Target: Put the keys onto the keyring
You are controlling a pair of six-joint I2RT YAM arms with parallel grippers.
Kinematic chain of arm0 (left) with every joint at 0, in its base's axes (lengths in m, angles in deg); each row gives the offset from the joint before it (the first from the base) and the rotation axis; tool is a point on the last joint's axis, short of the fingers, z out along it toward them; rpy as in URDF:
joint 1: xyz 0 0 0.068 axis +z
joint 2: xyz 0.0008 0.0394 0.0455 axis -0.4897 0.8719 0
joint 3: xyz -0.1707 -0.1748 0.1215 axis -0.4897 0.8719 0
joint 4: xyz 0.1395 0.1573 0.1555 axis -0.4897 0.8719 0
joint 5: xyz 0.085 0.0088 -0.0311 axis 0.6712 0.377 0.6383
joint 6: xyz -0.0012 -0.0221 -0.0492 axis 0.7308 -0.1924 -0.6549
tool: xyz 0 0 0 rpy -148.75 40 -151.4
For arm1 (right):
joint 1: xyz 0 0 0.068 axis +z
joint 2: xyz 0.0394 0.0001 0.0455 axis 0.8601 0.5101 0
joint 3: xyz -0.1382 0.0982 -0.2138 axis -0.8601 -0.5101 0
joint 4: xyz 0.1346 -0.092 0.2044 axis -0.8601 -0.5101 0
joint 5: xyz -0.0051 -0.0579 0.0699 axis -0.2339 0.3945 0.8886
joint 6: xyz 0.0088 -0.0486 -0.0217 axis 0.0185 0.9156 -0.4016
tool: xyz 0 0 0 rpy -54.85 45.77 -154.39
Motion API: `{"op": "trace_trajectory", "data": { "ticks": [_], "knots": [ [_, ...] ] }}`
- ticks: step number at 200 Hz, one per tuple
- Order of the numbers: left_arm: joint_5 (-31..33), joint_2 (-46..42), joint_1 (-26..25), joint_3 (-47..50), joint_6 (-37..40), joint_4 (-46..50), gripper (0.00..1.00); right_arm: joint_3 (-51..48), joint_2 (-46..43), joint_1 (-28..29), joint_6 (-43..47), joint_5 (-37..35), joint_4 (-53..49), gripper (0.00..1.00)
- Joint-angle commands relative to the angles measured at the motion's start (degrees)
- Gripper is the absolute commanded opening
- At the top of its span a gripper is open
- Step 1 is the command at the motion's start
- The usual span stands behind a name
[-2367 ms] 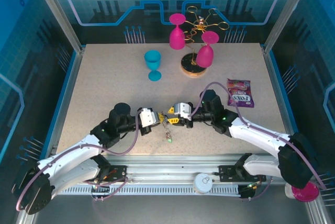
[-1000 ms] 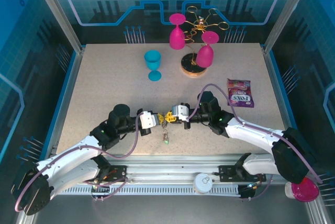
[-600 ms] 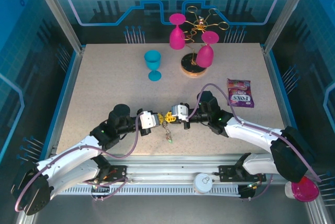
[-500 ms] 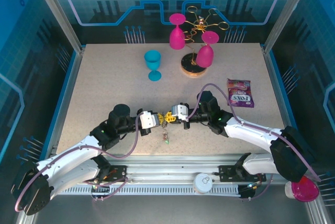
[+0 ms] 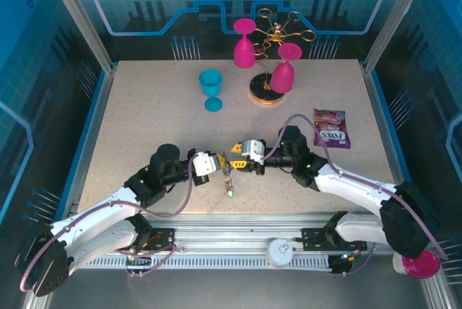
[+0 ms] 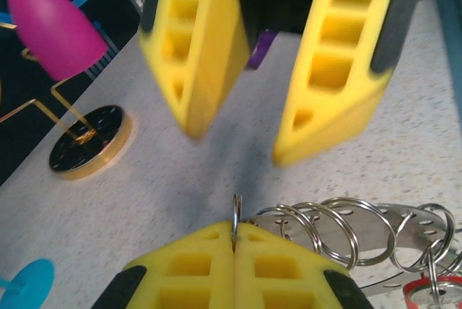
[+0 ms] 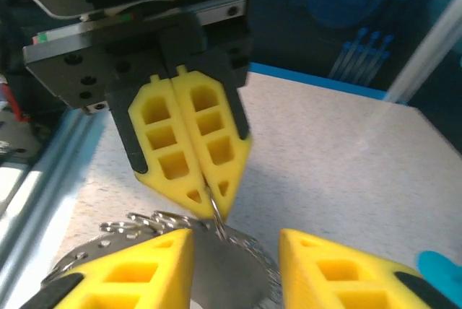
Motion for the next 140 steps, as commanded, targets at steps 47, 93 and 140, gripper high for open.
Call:
{"op": "trace_trajectory", "data": {
  "ticks": [47,93,140],
  "knots": [
    [30.7,3.4,0.6,-9.6,-14.4,5.0,0.0,0.6,-5.9,-0.4,-11.9,-19.8,-11.7,0.4],
    [43.4,8.8,8.2,-19.1,-28.3,18.5,0.0,6.0,-0.4,3.9,-19.8,-19.1,-16.0,0.32],
    [38.4,10.9,21.5,-25.2,-39.9,28.0,0.0,19.3,15.1,12.4,-25.5,-21.9,-20.3,0.3]
  ]
}}
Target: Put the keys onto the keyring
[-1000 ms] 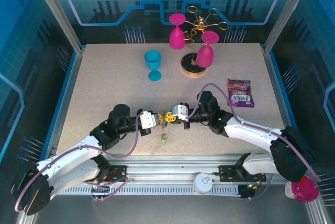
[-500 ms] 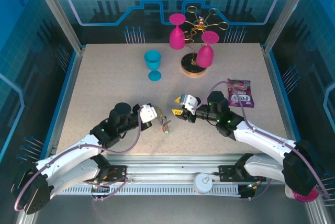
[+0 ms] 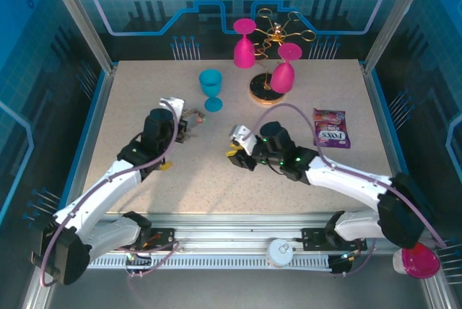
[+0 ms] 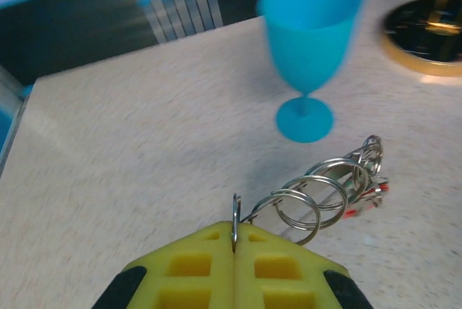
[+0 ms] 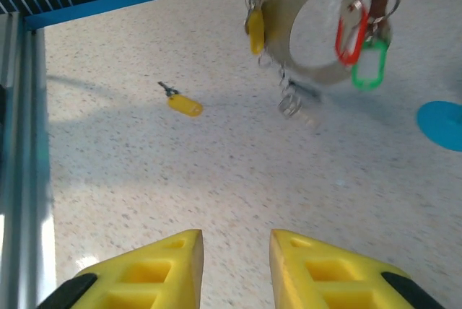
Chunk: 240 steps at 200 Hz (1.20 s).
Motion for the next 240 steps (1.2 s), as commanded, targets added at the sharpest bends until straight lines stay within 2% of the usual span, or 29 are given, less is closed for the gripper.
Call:
{"op": "trace_trajectory", "data": {
  "ticks": [1,40,56,86,121,197,240],
  "knots": [
    [-0.2,0.5,5.5,-4.3,-9.8,7.0,0.0,6.9,7.0,4.5,-5.8,-2.2,-3.2,0.3],
    [-6.8,1.9,13.9,-7.7,-15.8,10.6,0.0,14.6,21.4,10.6,-14.0,-3.4,4.8,0.31],
    [-8.2,2.6,15.2,-7.9,-14.8,10.1,0.0,17.6,27.2,11.9,-17.2,-4.7,8.6,0.32],
    [-8.4,2.6,17.0,-6.2,-15.7,6.1,0.0,25.4,37.3,12.3,-22.6,-3.3,9.0,0.32],
    [-8.6,2.3,19.3,-4.7,-17.6,3.5,0.0,33.2,46.0,12.6,-24.3,-1.4,9.8,0.33],
    [-8.2,1.1,19.6,-2.7,-18.6,1.7,0.0,42.4,58.0,13.6,-24.3,-1.5,12.4,0.35],
    [-8.8,1.1,19.6,-2.1,-18.6,1.0,0.0,43.8,60.0,14.0,-23.5,0.5,14.2,0.36]
  ]
}}
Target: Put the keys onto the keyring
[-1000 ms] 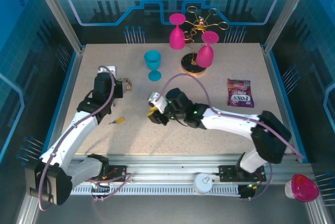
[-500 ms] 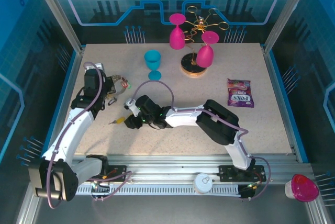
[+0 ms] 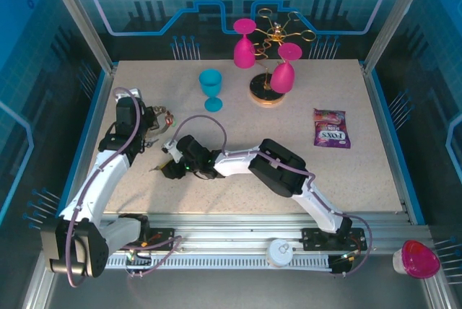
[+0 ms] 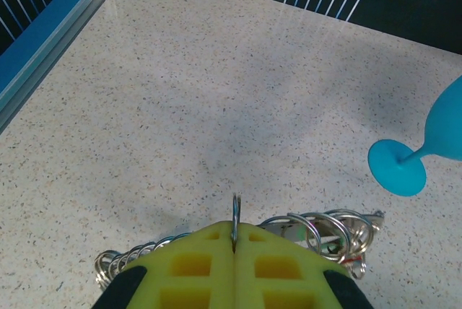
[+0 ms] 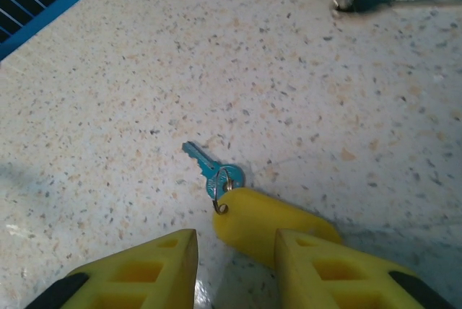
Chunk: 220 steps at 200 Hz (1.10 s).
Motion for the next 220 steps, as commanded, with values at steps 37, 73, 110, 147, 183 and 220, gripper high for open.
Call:
{"op": "trace_trajectory", "data": {
  "ticks": [37,73,110,147,183,220],
  "knots": [
    [-1.4,-1.6,0.5,1.0,-1.0,-3.9,0.0,3.4,3.4,1.3,0.4,1.5,1.8,0.36],
    [-1.5,-1.6,0.5,1.2,-0.9,-4.2,0.0,3.6,3.1,1.7,0.7,0.0,2.2,0.37],
    [-1.6,-1.7,0.6,1.4,-0.8,-4.3,0.0,-0.3,-1.4,1.8,1.6,-6.2,4.3,0.41],
    [-1.9,-1.7,0.6,1.3,-0.8,-4.5,0.0,0.8,-0.6,2.6,3.4,-7.6,3.7,0.44],
    [-1.8,-1.9,0.6,1.7,-0.7,-4.7,0.0,2.2,0.2,3.2,4.0,-7.9,4.7,0.46],
    [-1.9,-1.8,0.6,1.7,-0.5,-4.7,0.0,0.1,-1.0,3.5,5.6,-8.4,7.9,0.47]
  ]
}}
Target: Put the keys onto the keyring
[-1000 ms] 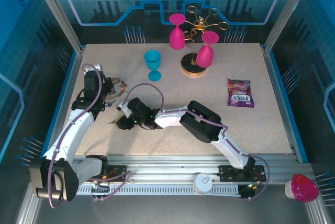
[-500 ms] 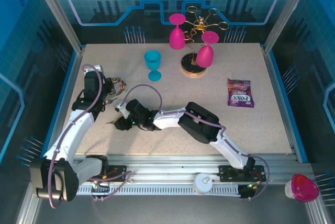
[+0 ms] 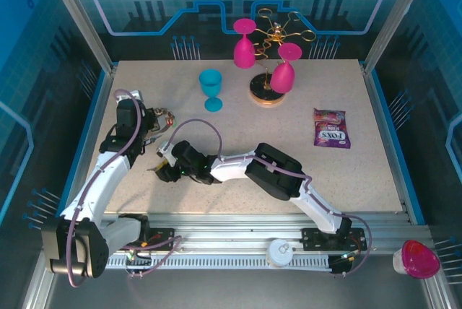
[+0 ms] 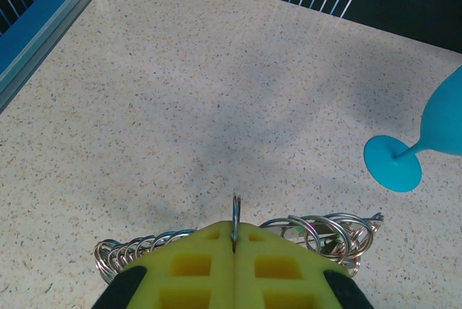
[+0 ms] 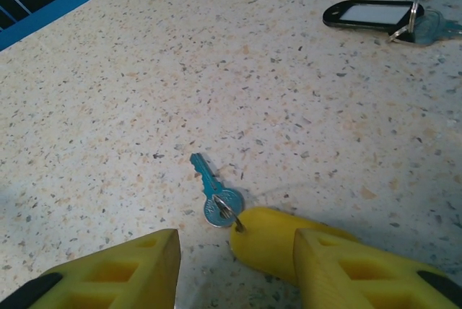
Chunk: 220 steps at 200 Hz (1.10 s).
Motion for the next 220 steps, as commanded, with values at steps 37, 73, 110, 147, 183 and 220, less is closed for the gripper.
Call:
{"op": "trace_trajectory", "data": {
  "ticks": [37,73,110,147,183,220],
  "knots": [
    [-0.6,-1.7,0.4,0.1,-0.4,-2.8,0.0,-2.7,-4.0,0.8,13.3,2.9,6.5,0.5],
    [-0.5,-1.9,0.4,0.2,-0.3,-2.9,0.0,-0.9,-3.2,-0.4,25.4,10.7,0.6,0.5],
    [-0.6,-1.9,0.4,0.2,-0.3,-3.0,0.0,3.5,-1.0,-1.7,31.3,12.6,-7.1,0.49],
    [-0.5,-2.1,0.4,0.4,-0.2,-3.3,0.0,5.8,0.4,-2.7,31.5,12.2,-9.2,0.47],
    [-0.6,-2.1,0.4,0.4,-0.3,-3.5,0.0,9.0,2.6,-3.0,31.4,13.6,-11.4,0.47],
    [-0.7,-2.2,0.4,0.5,-0.2,-3.6,0.0,12.3,5.1,-3.4,31.1,14.5,-12.8,0.47]
  ]
}}
